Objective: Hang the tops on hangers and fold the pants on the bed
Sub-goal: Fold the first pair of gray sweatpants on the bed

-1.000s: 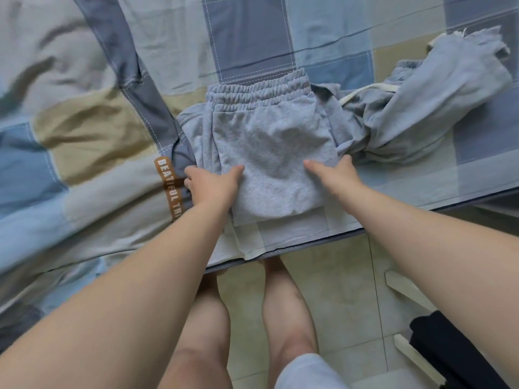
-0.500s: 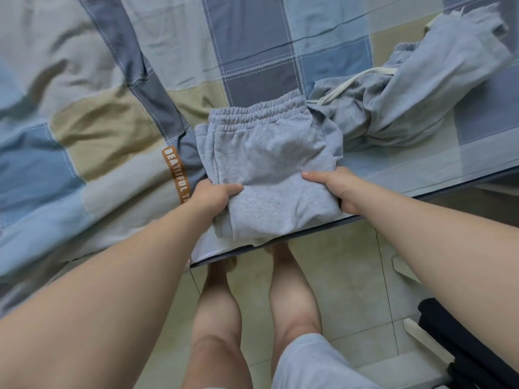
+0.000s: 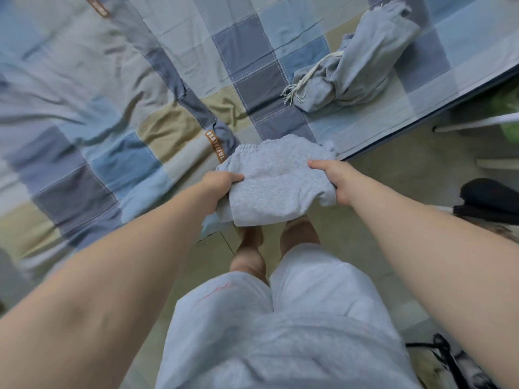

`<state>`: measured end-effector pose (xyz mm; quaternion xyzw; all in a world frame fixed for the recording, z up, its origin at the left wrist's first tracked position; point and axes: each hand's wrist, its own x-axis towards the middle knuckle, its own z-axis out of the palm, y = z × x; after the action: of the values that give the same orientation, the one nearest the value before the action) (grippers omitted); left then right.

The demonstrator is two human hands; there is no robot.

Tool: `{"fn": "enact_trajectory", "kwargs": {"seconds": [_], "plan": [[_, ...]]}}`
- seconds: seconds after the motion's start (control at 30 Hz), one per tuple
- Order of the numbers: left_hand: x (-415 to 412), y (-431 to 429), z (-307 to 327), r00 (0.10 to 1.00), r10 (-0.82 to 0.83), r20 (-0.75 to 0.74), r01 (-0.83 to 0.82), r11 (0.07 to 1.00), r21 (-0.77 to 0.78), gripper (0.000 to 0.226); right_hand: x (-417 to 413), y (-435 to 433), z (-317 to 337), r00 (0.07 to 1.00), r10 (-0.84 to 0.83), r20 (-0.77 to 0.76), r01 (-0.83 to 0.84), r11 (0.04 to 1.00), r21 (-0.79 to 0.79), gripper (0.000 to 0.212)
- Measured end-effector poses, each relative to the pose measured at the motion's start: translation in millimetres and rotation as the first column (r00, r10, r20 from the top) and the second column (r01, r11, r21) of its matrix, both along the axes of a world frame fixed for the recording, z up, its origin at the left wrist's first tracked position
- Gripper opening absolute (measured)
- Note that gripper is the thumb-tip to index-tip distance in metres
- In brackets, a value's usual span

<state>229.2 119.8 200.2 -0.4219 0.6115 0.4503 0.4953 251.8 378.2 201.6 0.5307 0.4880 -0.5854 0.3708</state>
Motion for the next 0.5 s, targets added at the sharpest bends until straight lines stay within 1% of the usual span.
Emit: {"fn": "enact_trajectory", "kwargs": {"seconds": [0.07,0.1,0.2,0.27,0.4,0.5], "plan": [[13.3,-5.2,33.1,0.999,0.012,-0.030,-0.011,1.000,0.006,0.057,21.9,-9.4,35.4,0.993,-0.097,-0.068,0.097,0.995,0.006,0.023],[20.3,-7.6,49.3,0.998,0.020,-0.054,-0.020,1.000,0.010,0.055,32.9,-12.7,52.9,0.986,-0.129,-0.104,0.131,0.991,0.018,0.024],[39.1,-10.5,94.9,0.985,0.051,-0.166,-0.049,0.999,0.016,0.052,62.7,-14.4,103.1,0.958,-0.183,-0.223,0.202,0.977,0.067,0.039],[50.1,-8.2,123.2,0.970,0.059,-0.237,-0.048,0.998,0.049,0.049,81.7,-11.7,137.2,0.928,-0.211,-0.308,0.245,0.966,0.077,0.038],[67.1,13.6,168.5,0.941,0.011,-0.338,0.040,0.989,0.144,0.038,124.1,4.7,196.3,0.834,-0.297,-0.465,0.378,0.922,0.088,0.023],[70.3,49.8,198.8,0.914,-0.060,-0.401,0.142,0.974,0.176,0.034,153.5,29.3,231.5,0.757,-0.364,-0.543,0.480,0.873,0.085,0.023]]}}
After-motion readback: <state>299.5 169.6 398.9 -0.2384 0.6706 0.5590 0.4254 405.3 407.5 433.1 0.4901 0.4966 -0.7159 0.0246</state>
